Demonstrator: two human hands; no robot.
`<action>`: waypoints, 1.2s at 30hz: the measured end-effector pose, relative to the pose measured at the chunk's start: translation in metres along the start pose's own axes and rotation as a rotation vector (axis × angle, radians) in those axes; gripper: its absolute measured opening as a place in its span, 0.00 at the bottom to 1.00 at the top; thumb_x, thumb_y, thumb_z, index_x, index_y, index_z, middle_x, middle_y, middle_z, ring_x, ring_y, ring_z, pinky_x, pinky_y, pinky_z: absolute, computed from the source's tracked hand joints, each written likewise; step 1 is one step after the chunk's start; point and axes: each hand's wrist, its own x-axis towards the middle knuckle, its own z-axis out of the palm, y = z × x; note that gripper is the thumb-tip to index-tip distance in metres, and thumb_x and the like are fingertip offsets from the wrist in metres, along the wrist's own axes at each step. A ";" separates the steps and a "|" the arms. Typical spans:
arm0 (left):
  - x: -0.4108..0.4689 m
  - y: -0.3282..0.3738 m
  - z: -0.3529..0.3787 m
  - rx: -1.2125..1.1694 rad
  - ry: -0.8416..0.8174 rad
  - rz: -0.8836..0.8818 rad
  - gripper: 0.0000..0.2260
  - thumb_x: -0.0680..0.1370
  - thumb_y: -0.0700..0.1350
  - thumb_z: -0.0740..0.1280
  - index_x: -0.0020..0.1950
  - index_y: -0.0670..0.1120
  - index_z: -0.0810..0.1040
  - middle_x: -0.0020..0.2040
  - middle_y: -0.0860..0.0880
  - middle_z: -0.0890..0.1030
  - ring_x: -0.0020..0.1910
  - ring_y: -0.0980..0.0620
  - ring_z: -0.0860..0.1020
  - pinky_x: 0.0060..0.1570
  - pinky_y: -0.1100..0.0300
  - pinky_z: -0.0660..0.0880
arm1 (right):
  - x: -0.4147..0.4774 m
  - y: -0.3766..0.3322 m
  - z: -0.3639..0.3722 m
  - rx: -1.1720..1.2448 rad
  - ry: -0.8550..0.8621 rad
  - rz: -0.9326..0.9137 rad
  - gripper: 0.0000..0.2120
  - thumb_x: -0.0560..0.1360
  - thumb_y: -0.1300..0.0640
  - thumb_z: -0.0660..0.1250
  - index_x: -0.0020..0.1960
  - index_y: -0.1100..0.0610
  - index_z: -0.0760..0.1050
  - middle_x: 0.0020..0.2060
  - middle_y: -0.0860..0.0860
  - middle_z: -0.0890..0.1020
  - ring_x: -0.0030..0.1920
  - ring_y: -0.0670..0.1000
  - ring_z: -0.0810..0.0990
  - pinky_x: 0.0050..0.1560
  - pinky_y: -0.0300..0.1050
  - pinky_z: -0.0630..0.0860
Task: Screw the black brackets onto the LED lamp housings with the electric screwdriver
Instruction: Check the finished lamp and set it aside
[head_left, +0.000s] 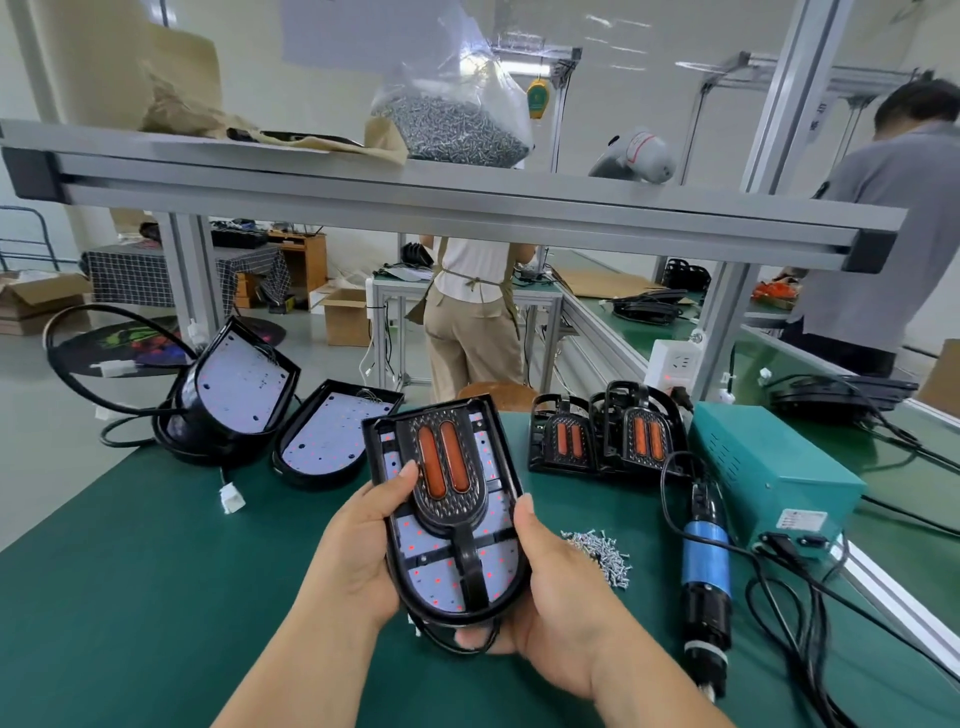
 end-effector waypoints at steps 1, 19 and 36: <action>0.001 0.001 -0.001 0.007 0.008 0.006 0.27 0.69 0.45 0.69 0.66 0.35 0.76 0.59 0.32 0.80 0.56 0.34 0.81 0.50 0.40 0.80 | 0.000 0.000 -0.001 0.018 -0.057 0.056 0.34 0.73 0.30 0.51 0.63 0.51 0.79 0.56 0.56 0.85 0.52 0.59 0.85 0.46 0.57 0.81; -0.001 0.002 0.004 0.280 -0.116 0.115 0.20 0.73 0.44 0.70 0.63 0.40 0.78 0.55 0.38 0.84 0.54 0.38 0.83 0.51 0.43 0.81 | 0.008 0.004 -0.004 0.399 -0.169 -0.127 0.33 0.77 0.35 0.54 0.66 0.58 0.78 0.66 0.59 0.78 0.66 0.59 0.77 0.64 0.57 0.75; -0.017 -0.043 0.018 0.181 -0.196 -0.033 0.20 0.74 0.42 0.65 0.66 0.43 0.75 0.60 0.43 0.83 0.60 0.42 0.81 0.64 0.40 0.74 | 0.010 -0.012 -0.012 0.521 0.284 -0.372 0.22 0.82 0.49 0.57 0.63 0.65 0.78 0.57 0.62 0.83 0.59 0.62 0.82 0.63 0.60 0.75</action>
